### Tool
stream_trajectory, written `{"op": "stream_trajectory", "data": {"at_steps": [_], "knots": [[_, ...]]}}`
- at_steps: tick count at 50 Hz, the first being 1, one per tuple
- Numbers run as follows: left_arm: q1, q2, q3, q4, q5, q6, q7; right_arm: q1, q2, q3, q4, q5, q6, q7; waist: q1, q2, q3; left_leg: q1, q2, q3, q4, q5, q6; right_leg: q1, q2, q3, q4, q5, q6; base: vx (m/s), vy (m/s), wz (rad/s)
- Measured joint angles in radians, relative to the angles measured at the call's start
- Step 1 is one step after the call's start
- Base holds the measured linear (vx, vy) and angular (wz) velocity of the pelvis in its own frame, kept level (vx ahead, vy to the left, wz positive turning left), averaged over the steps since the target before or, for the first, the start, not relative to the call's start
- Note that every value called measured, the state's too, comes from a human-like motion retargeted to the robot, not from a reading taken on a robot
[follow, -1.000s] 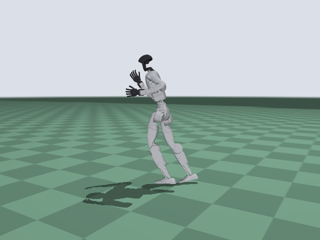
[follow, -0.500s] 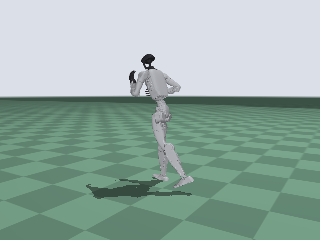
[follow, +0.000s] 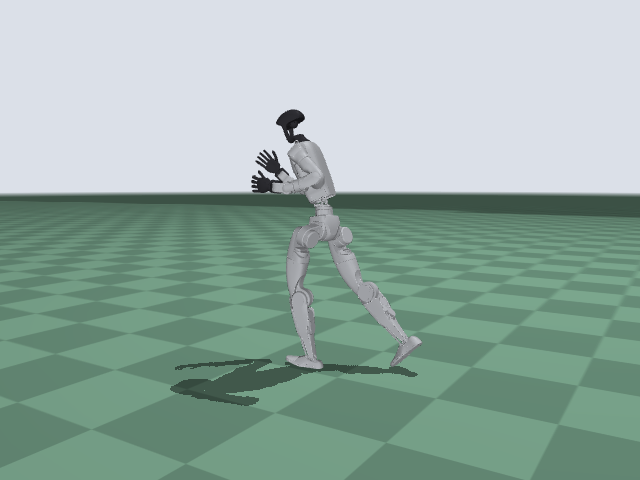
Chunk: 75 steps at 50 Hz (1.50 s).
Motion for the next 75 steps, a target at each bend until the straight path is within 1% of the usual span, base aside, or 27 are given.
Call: {"op": "stream_trajectory", "data": {"at_steps": [4, 8, 10, 15, 17, 18, 20, 22, 23, 25, 27, 28, 32, 35, 38, 42, 43, 45, 46, 49, 52, 57, 60, 62, 65, 70, 75], "knots": [[-0.465, -0.071, -0.156, 0.062, 0.158, 0.024, 0.152, 0.341, 0.114, -0.073, -0.088, 0.131, 0.015, 0.073, -0.12, 0.033, 0.043, 0.052, 0.014, -0.035, 0.239, -0.213, 0.023, -0.277, -0.042, -0.103, 0.675, -0.255, -0.056, 1.09, 0.2, 0.57], [-0.853, 0.018, -0.192, 0.077, 0.367, 0.062, 0.453, 0.634, 0.124, -0.081, -0.161, 0.287, 0.048, 0.14, -0.401, 0.047, -0.024, 0.123, 0.018, -0.064, 0.16, -0.199, -0.049, -0.629, -0.07, -0.174, 0.9, -0.392, -0.107, 1.04, 0.09, 0.67], [-0.972, 0.09, -0.181, 0.076, 0.457, 0.087, 0.55, 0.727, 0.065, -0.074, -0.192, 0.335, 0.052, 0.175, -0.566, 0.107, -0.051, 0.184, 0.051, -0.098, 0.065, -0.122, -0.089, -0.708, -0.015, -0.209, 0.731, -0.415, -0.143, 1.09, 0.0, 0.78], [-1.242, 0.456, -0.181, 0.295, 0.814, 0.247, 0.64, 0.803, -0.21, -0.204, -0.202, 0.168, 0.066, 0.214, -0.946, 0.207, -0.059, 0.359, 0.069, -0.181, -0.079, 0.125, -0.166, -0.717, 0.027, -0.252, -0.017, -0.292, -0.031, 1.22, -0.15, 0.89], [-1.48, 0.617, -0.371, 0.584, 0.962, 0.324, 0.595, 0.773, -0.31, -0.254, -0.188, 0.0, 0.068, 0.225, -1.045, 0.219, -0.06, 0.443, 0.062, -0.229, -0.099, 0.184, -0.16, -0.713, 0.012, -0.274, -0.171, -0.26, 0.018, 1.29, -0.25, 0.74], [-1.713, 0.665, -0.601, 0.831, 0.996, 0.335, 0.59, 0.732, -0.339, -0.259, -0.169, -0.075, 0.06, 0.211, -1.065, 0.214, -0.051, 0.48, 0.057, -0.252, -0.09, 0.204, -0.141, -0.704, 0.002, -0.302, -0.199, -0.233, 0.035, 1.24, -0.26, 0.3], [-2.18, 0.619, -1.225, 1.355, 1.007, 0.299, 0.516, 0.628, -0.37, -0.218, -0.11, -0.174, 0.031, 0.149, -1.051, 0.193, -0.036, 0.504, 0.039, -0.28, 0.024, 0.231, -0.075, -0.678, -0.016, -0.337, -0.164, -0.207, 0.025, 1.19, -0.26, -0.24], [-2.253, 0.562, -1.493, 1.602, 1.139, 0.198, 0.249, 0.51, -0.476, -0.137, -0.047, -0.216, 0.0, 0.081, -1.02, 0.287, -0.008, 0.433, 0.052, -0.26, 0.294, 0.222, -0.018, -0.667, 0.0, -0.325, -0.016, -0.313, -0.023, 1.15, -0.21, -0.74], [-2.219, 0.579, -1.493, 1.625, 1.191, 0.158, 0.169, 0.435, -0.54, -0.089, -0.014, -0.228, -0.013, 0.031, -1.002, 0.356, 0.011, 0.38, 0.077, -0.233, 0.445, 0.189, 0.001, -0.676, 0.016, -0.313, 0.081, -0.388, -0.041, 1.13, -0.18, -0.9], [-2.238, 0.559, -1.493, 1.637, 1.206, 0.2, 0.224, 0.231, -0.475, 0.057, 0.053, -0.302, -0.011, -0.128, -0.926, 0.36, 0.017, 0.269, 0.133, -0.163, 0.706, 0.081, 0.043, -0.69, 0.035, -0.295, 0.242, -0.506, -0.061, 1.12, -0.17, -0.9], [-2.255, 0.586, -1.442, 1.445, 1.024, 0.267, 0.437, 0.025, -0.238, 0.121, 0.104, -0.396, 0.027, -0.268, -0.832, 0.233, -0.01, 0.151, 0.159, -0.104, 0.857, -0.009, 0.08, -0.671, 0.025, -0.283, 0.301, -0.563, -0.073, 1.14, -0.18, -0.71], [-2.158, 0.605, -1.292, 1.283, 0.922, 0.251, 0.499, -0.046, -0.168, 0.104, 0.112, -0.425, 0.051, -0.289, -0.778, 0.202, -0.032, 0.093, 0.156, -0.084, 0.892, -0.039, 0.092, -0.646, 0.013, -0.282, 0.298, -0.571, -0.075, 1.17, -0.15, -0.56], [-1.442, 0.572, -0.713, 0.617, 0.702, 0.157, 0.438, -0.29, -0.013, 0.044, 0.199, -0.531, 0.171, -0.251, -0.561, 0.096, -0.167, -0.117, 0.102, -0.018, 0.75, -0.065, 0.079, -0.525, -0.037, -0.267, 0.164, -0.441, -0.049, 1.25, -0.1, -0.48], [-0.905, 0.401, -0.42, 0.376, 0.5, 0.071, 0.233, -0.48, 0.032, 0.035, 0.38, -0.628, 0.252, -0.264, -0.377, -0.019, -0.22, -0.151, 0.048, 0.016, 0.375, 0.0, 0.018, -0.391, -0.064, -0.227, 0.014, -0.244, -0.03, 1.34, 0.0, -0.7], [-0.559, 0.223, -0.332, 0.291, 0.201, 0.053, 0.113, -0.742, -0.075, 0.142, 0.712, -0.64, 0.343, -0.359, -0.134, -0.082, -0.187, -0.085, 0.042, 0.054, -0.072, 0.061, -0.069, -0.231, -0.056, -0.201, -0.088, -0.079, -0.01, 1.38, 0.11, -0.92], [-0.358, 0.083, -0.365, 0.216, 0.056, 0.068, 0.106, -1.19, -0.349, 0.669, 1.325, -0.331, 0.327, -0.346, 0.133, -0.036, -0.077, -0.037, 0.048, 0.083, -0.266, 0.111, -0.157, -0.012, -0.026, -0.172, -0.085, 0.008, -0.022, 1.36, 0.23, -0.09], [-0.349, 0.097, -0.335, 0.229, 0.237, 0.098, 0.119, -1.269, -0.392, 0.798, 1.444, -0.224, 0.311, -0.26, 0.16, -0.021, -0.057, -0.039, 0.041, 0.053, -0.207, 0.124, -0.137, 0.02, -0.018, -0.168, -0.034, 0.008, -0.043, 1.31, 0.25, 1.08], [-0.364, -0.042, -0.417, 0.096, -0.299, 0.121, 0.024, -1.385, -0.44, 0.95, 1.604, 0.139, 0.28, -0.213, 0.171, 0.01, 0.0, -0.048, 0.013, -0.016, 0.018, 0.018, -0.049, 0.035, -0.022, -0.2, 0.17, -0.044, -0.087, 1.27, 0.21, 1.64], [-0.411, -0.07, -0.417, 0.077, -0.292, 0.14, 0.033, -1.393, -0.452, 0.888, 1.6, 0.221, 0.265, -0.251, 0.156, 0.022, 0.018, -0.053, 0.001, -0.043, 0.137, -0.065, -0.018, -0.002, -0.041, -0.236, 0.327, -0.115, -0.105, 1.22, 0.14, 1.71], [-0.605, -0.163, -0.405, 0.07, -0.256, 0.164, 0.122, -1.237, -0.436, 0.487, 1.265, 0.43, 0.12, -0.363, 0.093, 0.028, 0.045, -0.042, -0.017, -0.086, 0.314, -0.206, -0.002, -0.204, -0.12, -0.308, 0.733, -0.338, -0.163, 1.16, 0.02, 1.16], [-0.736, -0.185, -0.386, 0.086, -0.218, 0.135, 0.208, -0.809, -0.261, 0.153, 0.653, 0.579, -0.017, -0.239, -0.032, 0.013, 0.007, 0.05, -0.003, -0.121, 0.202, -0.189, -0.039, -0.434, -0.114, -0.318, 0.824, -0.466, -0.186, 1.13, -0.11, 0.82], [-0.729, -0.055, -0.258, 0.053, 0.054, 0.089, 0.343, -0.211, -0.068, 0.072, 0.159, 0.36, 0.073, -0.016, -0.377, 0.089, -0.056, 0.216, 0.074, -0.197, -0.033, 0.028, -0.082, -0.636, -0.002, -0.358, 0.34, -0.381, -0.083, 1.13, -0.25, 1.26], [-0.675, 0.046, -0.239, 0.035, 0.233, 0.112, 0.507, 0.106, -0.014, 0.068, 0.117, 0.312, 0.126, 0.044, -0.558, 0.097, -0.026, 0.338, 0.086, -0.251, -0.104, 0.154, -0.084, -0.646, -0.025, -0.386, -0.045, -0.328, -0.033, 1.21, -0.43, 0.94], [-0.611, 0.086, -0.246, 0.05, 0.279, 0.102, 0.493, 0.276, 0.028, 0.076, 0.16, 0.306, 0.127, 0.079, -0.612, 0.086, 0.001, 0.411, 0.098, -0.273, -0.066, 0.183, -0.064, -0.653, -0.051, -0.392, -0.139, -0.326, -0.021, 1.26, -0.5, 0.1], [-0.476, 0.111, -0.232, 0.084, 0.289, 0.065, 0.392, 0.436, 0.083, 0.056, 0.168, 0.271, 0.1, 0.118, -0.615, 0.069, 0.028, 0.417, 0.096, -0.274, 0.22, 0.176, -0.004, -0.642, -0.09, -0.391, -0.063, -0.245, -0.049, 1.24, -0.46, -0.61], [-0.205, 0.04, -0.17, 0.094, 0.308, 0.076, 0.385, 0.335, 0.166, 0.09, 0.098, 0.25, 0.066, 0.092, -0.489, 0.148, 0.074, 0.215, 0.116, -0.257, 0.847, -0.015, 0.041, -0.636, -0.031, -0.329, 0.36, -0.548, -0.092, 1.14, -0.28, -1.03], [-0.036, 0.041, -0.196, 0.043, 0.136, 0.07, 0.281, 0.126, 0.213, 0.14, 0.086, 0.305, 0.038, 0.016, -0.248, 0.116, -0.016, -0.04, 0.078, -0.095, 0.808, -0.199, 0.129, -0.507, -0.036, -0.278, 0.259, -0.544, -0.024, 1.12, -0.12, -0.8]]}}
